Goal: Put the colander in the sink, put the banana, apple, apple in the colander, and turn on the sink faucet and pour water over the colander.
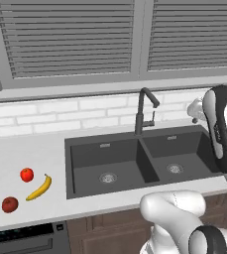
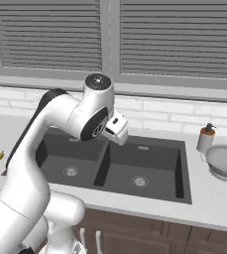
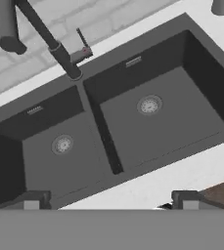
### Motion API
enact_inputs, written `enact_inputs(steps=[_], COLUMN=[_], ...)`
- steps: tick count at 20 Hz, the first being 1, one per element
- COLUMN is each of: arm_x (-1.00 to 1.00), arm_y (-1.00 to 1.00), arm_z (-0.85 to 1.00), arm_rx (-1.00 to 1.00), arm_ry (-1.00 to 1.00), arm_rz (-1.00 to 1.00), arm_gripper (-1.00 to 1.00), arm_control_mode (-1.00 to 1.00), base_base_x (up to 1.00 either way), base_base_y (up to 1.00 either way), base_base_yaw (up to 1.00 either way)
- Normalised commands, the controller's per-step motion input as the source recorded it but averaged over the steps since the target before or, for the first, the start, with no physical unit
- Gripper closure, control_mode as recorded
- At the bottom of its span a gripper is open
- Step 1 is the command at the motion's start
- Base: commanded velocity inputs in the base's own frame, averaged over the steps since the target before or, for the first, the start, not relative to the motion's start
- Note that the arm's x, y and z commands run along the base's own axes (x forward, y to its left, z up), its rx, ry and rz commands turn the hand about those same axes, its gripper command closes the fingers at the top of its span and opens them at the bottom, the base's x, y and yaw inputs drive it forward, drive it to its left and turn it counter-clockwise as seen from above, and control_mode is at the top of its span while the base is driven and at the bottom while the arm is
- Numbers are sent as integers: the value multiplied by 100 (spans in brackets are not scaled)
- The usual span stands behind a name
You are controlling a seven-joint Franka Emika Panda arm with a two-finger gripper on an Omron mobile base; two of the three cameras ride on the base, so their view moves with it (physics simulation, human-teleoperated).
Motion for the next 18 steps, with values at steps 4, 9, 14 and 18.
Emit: enact_inputs(steps=[4,9,14,18], arm_x=[-62,-33,11,49], arm_y=[-100,-100,-92,-78], arm_z=[-29,-42,-32,-16], arm_rx=[12,8,1,0], arm_ry=[-9,-9,0,0], arm_rz=[-35,-42,-31,-27], arm_gripper=[-100,-100,-100,-100], arm_control_mode=[-100,-100,-100,-100], base_base_x=[0,0,0,0], base_base_y=[0,0,0,0], base_base_yaw=[0,0,0,0])
